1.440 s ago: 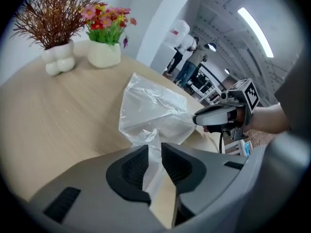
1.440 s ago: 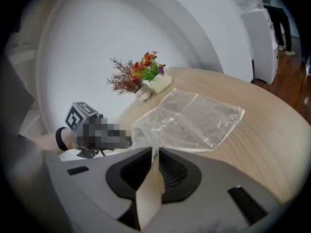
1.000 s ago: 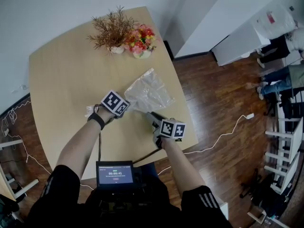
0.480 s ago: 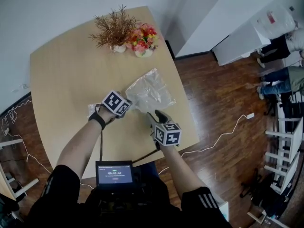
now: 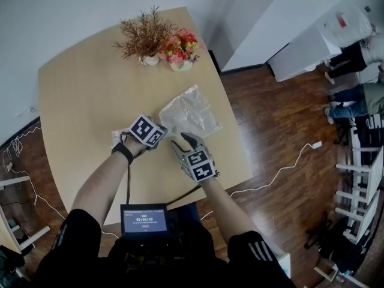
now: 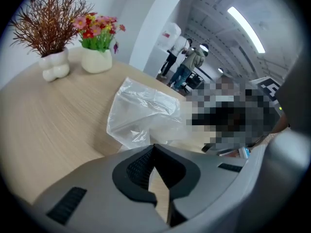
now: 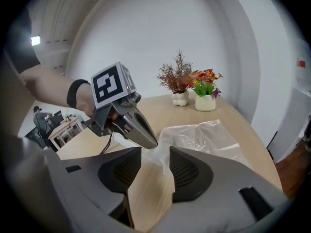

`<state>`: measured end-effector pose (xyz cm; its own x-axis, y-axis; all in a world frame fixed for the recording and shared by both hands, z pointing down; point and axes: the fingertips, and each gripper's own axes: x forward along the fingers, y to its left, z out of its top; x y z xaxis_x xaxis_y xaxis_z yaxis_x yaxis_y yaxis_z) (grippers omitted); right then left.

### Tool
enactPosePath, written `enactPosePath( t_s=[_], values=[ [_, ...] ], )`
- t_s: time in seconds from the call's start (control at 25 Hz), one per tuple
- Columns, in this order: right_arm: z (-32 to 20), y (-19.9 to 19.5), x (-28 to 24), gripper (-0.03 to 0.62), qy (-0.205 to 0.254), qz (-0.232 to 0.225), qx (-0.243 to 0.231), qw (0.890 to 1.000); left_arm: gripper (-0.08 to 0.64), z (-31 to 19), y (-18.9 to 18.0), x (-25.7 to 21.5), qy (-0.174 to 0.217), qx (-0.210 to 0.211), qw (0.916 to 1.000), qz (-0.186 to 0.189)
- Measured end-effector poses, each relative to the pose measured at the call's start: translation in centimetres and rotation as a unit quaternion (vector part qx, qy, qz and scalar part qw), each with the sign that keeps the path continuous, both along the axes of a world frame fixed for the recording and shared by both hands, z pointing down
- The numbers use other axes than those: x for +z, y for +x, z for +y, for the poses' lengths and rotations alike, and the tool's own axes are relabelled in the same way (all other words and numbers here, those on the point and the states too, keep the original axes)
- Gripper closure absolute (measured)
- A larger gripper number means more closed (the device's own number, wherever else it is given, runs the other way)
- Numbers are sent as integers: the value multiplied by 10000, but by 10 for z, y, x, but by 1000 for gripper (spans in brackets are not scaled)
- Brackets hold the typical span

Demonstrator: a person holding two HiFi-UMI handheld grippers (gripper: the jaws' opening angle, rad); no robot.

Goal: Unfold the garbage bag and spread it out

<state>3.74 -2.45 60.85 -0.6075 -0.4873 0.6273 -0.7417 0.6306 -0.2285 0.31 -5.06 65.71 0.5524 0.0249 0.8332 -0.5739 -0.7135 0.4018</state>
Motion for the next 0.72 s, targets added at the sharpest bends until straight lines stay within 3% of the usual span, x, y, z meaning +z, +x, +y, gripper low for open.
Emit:
enactPosePath(
  t_s=[0.24,0.44,0.72],
  values=[
    [-10,-17,33,385,42,827,-670,9943,558,-2,-5,3,34,-17,9998,-173],
    [-9,-21,51,390,61,1332,-998,9860,552,-4,-11,4,-217,-205,9995,-97],
    [-4,-29,61,499,279,1880,-1465,9708,513,0,-13,7,-418,-232,9988,-75]
  ],
)
